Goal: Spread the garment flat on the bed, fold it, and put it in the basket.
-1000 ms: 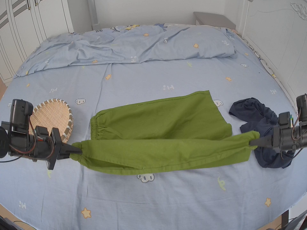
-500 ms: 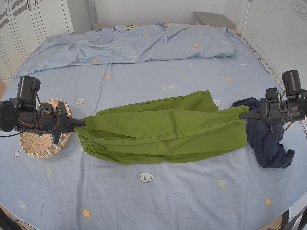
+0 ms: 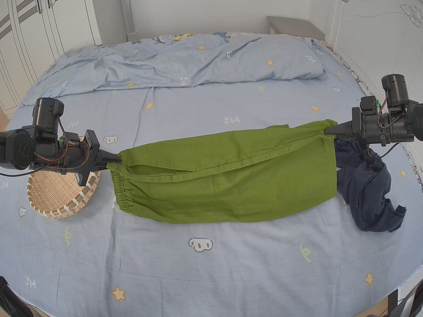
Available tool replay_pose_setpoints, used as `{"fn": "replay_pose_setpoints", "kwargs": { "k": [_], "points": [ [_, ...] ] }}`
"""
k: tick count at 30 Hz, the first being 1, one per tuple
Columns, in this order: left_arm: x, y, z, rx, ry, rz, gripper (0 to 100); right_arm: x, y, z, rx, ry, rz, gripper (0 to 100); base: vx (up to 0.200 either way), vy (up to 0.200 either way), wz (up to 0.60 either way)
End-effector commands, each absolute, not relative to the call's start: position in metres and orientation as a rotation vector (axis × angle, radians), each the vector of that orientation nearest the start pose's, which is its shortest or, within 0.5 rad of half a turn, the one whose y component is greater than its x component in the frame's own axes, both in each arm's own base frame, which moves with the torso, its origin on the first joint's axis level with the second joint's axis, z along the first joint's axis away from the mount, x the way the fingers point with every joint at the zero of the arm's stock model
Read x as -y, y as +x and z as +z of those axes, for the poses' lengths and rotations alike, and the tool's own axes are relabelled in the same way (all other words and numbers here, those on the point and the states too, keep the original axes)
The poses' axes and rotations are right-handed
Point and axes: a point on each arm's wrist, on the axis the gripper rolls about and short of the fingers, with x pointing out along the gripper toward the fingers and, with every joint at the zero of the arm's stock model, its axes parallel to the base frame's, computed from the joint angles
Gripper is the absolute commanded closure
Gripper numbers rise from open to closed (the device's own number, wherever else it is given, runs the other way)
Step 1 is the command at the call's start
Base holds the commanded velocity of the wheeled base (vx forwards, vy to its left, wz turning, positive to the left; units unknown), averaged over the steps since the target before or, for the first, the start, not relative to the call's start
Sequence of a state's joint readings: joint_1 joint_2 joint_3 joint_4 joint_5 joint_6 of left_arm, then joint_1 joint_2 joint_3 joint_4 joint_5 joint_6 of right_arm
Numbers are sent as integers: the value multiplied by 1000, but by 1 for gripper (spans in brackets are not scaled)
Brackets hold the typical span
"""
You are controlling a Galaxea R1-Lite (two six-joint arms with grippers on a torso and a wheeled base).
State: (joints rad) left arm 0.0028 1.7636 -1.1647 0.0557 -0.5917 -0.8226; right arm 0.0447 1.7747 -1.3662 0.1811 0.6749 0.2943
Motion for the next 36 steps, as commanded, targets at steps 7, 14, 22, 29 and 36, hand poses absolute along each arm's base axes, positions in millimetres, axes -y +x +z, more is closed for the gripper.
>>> {"fn": "replay_pose_setpoints", "kwargs": {
  "k": [7, 14, 22, 29, 36],
  "points": [
    [2, 337, 208, -783, -959, -280, 100, -29, 341, 253, -636, 458, 616, 100, 0, 0, 0],
    [2, 349, 205, -783, -954, -283, 100, -30, 352, 253, -645, 456, 595, 100, 0, 0, 0],
    [4, 357, 196, -797, -928, -289, 100, -34, 364, 242, -673, 460, 595, 100, 0, 0, 0],
    [3, 366, 188, -811, -925, -282, 100, -38, 375, 233, -682, 457, 590, 100, 0, 0, 0],
    [-1, 367, 187, -807, -930, -272, 100, -39, 388, 231, -672, 454, 594, 100, 0, 0, 0]
  ]
}}
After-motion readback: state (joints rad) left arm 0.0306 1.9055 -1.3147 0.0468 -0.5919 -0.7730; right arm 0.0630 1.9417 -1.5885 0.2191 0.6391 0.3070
